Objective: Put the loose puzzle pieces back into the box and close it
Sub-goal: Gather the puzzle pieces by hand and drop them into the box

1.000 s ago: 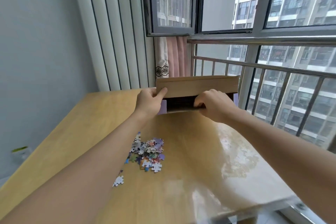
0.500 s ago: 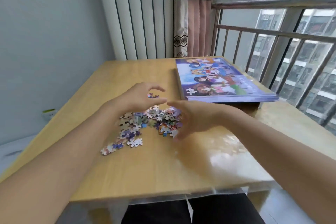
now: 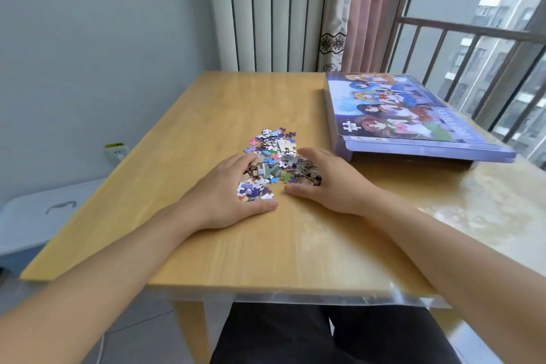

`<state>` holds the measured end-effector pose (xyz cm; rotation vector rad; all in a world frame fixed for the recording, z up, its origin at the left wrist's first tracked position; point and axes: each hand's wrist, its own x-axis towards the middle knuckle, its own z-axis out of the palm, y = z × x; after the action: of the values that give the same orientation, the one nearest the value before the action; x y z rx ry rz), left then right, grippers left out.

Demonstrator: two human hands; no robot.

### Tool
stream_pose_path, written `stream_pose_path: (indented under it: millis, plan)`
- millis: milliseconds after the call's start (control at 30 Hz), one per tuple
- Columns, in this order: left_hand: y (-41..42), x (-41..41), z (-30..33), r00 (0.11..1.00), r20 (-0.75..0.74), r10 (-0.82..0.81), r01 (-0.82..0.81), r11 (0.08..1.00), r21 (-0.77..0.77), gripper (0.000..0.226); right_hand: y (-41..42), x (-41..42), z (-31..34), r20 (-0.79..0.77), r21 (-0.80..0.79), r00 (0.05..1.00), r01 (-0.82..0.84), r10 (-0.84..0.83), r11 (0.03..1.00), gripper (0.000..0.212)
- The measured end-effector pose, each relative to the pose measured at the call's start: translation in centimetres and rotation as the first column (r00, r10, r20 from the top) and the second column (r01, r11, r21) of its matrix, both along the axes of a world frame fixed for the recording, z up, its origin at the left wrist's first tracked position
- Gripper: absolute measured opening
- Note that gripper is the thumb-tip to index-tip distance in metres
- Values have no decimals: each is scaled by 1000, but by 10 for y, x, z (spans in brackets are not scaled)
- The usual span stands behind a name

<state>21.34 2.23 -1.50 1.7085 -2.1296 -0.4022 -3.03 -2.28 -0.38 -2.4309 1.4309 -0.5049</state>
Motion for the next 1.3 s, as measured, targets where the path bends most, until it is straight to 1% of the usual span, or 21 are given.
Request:
stream_pose_path:
  millis: [100,167,233,300,367,433,467,533,567,633,700,767,867,1000,1133,1200,1267,1300]
  plan:
    - [-13,-9,-3,998,-51,-25,23,999,-28,103,-1,1,-4,2,-126,1000,-26,26,992,67]
    - [-22,-15,-2,996,-90,-26,23,999,-31,98,-1,0,-4,8,-180,999,-30,32,983,55]
    - [-31,-23,0,992,-122,-38,32,998,-46,90,-2,-2,-2,11,-210,999,-28,31,977,46]
    - [-38,-29,2,987,-156,-48,35,996,-87,79,-4,-3,-2,18,-217,999,-33,38,976,43]
    - [-41,-31,3,974,-220,-48,19,991,-132,59,-2,-4,0,49,-201,998,-38,49,979,50]
    - [-38,-27,5,946,-323,-26,-27,987,-158,43,3,-6,4,57,-153,997,-38,47,988,70]
    - [-36,-25,5,924,-383,-10,-55,986,-158,38,6,-10,5,33,-120,998,-43,47,992,81]
    - [-33,-20,6,877,-480,18,-92,987,-133,38,11,-20,8,-28,-26,998,-49,48,998,97]
    - [-33,-18,6,858,-513,28,-102,988,-118,38,12,-25,8,-58,30,997,-43,44,999,102]
    - [-34,-17,7,839,-543,28,-109,987,-117,38,11,-32,7,-96,89,995,-8,17,996,104]
    - [-34,-18,8,840,-543,20,-104,987,-125,42,5,-34,5,-115,40,993,17,-12,999,93]
    - [-34,-19,7,840,-543,10,-99,986,-136,42,2,-32,4,-140,-35,990,0,-5,999,77]
    - [-34,-19,6,832,-555,-3,-106,981,-164,39,2,-27,4,-112,-86,993,-31,21,996,60]
    - [-34,-20,7,831,-556,-12,-121,972,-202,22,0,-21,6,-60,-106,998,-21,15,994,52]
    - [-34,-21,7,825,-565,-18,-131,966,-223,20,-1,-14,7,35,-126,999,-1,5,992,32]
    - [-34,-21,6,817,-576,-15,-136,966,-218,19,-1,-9,6,104,-107,994,-2,13,994,28]
    - [-34,-21,6,820,-572,-15,-138,965,-224,19,1,-6,6,190,-54,982,-6,16,999,29]
    - [-34,-22,7,822,-569,-17,-138,964,-228,20,1,-5,6,209,-50,978,-1,11,999,29]
